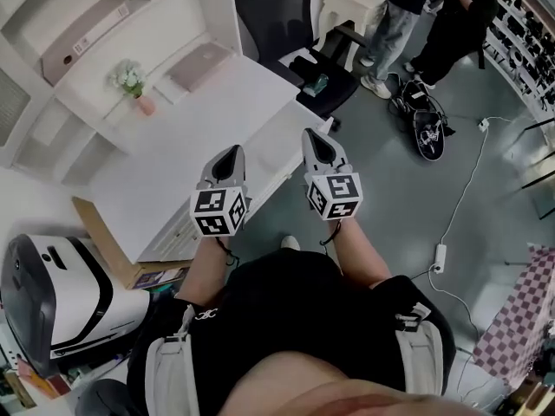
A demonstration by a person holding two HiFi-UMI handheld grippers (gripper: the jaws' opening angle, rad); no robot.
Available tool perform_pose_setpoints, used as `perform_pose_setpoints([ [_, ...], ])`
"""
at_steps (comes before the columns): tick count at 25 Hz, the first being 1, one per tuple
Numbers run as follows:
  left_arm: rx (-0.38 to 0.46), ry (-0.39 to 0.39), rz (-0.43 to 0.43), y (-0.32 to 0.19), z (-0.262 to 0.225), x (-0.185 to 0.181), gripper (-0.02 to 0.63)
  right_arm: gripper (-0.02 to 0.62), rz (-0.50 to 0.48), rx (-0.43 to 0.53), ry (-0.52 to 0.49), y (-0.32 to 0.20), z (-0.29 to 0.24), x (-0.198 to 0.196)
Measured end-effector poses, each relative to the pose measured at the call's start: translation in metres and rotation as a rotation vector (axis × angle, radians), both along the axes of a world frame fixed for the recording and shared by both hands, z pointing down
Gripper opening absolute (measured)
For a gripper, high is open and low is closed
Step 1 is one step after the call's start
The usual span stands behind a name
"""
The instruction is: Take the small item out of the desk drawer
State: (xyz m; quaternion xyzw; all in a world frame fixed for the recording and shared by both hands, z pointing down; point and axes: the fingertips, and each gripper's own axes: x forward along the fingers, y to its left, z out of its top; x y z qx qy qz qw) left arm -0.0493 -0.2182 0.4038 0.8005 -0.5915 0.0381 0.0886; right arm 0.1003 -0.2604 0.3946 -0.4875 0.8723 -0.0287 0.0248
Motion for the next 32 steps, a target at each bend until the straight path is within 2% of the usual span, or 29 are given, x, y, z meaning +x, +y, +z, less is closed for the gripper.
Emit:
perform_pose_setpoints([
  [7,-0.031,0.002,-0.012,-0.053,0.008,0.02,0.014,-0.003,-0.034,-0.038,0.018,-0.065,0.013,0.016],
  [17,-0.058,-0.007,-0.04,-0.086,0.02,-0.02,0.014,-0.003,-0.051,-0.135,0.082,-0.118,0.053,-0.015],
  [18,-0.063,-0.009,-0.04,-0.088,0.022,-0.023,0.014,0.014,-0.068,-0.156,0.095,-0.121,0.06,-0.021],
  [20,-0.073,-0.013,-0.042,-0.094,0.023,-0.03,0.014,0.149,-0.119,-0.204,0.128,-0.129,0.073,-0.034],
  [22,-0.083,-0.013,-0.048,-0.098,0.026,-0.038,0.014,0.21,-0.167,-0.252,0.181,-0.135,0.091,-0.047],
  [28,-0.103,0.004,-0.097,-0.092,0.038,-0.061,0.014,0.235,-0.287,-0.395,0.407,-0.134,0.159,-0.074],
  [32,-0.12,0.011,-0.13,-0.082,0.046,-0.077,0.014,0.235,-0.371,-0.461,0.514,-0.126,0.197,-0.094],
])
